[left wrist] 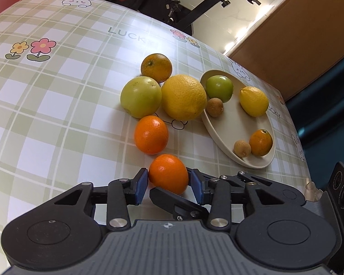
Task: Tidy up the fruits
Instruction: 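Lower the left tool onto the orange and close its fingers, then carry the orange over the cream plate and open the left tool, then lift the open left tool away from the plate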
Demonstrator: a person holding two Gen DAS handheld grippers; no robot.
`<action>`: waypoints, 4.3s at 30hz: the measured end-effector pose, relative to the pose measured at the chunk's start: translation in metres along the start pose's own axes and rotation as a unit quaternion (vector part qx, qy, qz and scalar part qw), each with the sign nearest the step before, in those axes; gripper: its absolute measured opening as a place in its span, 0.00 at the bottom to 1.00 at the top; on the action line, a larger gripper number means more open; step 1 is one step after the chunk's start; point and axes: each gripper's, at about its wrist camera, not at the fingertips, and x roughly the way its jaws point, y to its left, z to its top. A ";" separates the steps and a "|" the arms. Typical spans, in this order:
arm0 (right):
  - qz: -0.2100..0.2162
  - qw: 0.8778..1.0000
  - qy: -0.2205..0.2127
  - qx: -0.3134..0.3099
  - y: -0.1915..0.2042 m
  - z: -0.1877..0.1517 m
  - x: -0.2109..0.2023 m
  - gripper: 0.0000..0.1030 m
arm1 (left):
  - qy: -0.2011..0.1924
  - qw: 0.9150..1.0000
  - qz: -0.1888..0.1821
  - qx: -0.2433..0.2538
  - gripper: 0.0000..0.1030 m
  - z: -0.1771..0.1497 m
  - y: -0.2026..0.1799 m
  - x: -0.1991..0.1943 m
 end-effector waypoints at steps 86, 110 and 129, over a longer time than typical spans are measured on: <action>-0.143 0.973 -0.126 0.131 -0.104 0.027 -0.073 0.46 | -0.045 0.991 -0.062 0.112 0.48 0.068 -0.097 0.024; -0.055 0.990 -0.094 0.090 -0.039 0.016 -0.041 0.46 | -0.107 0.991 0.067 0.032 0.48 0.037 -0.002 -0.057; -0.009 1.000 -0.017 0.010 -0.005 0.031 0.027 0.46 | -0.069 0.996 0.042 0.032 0.48 0.036 -0.007 -0.034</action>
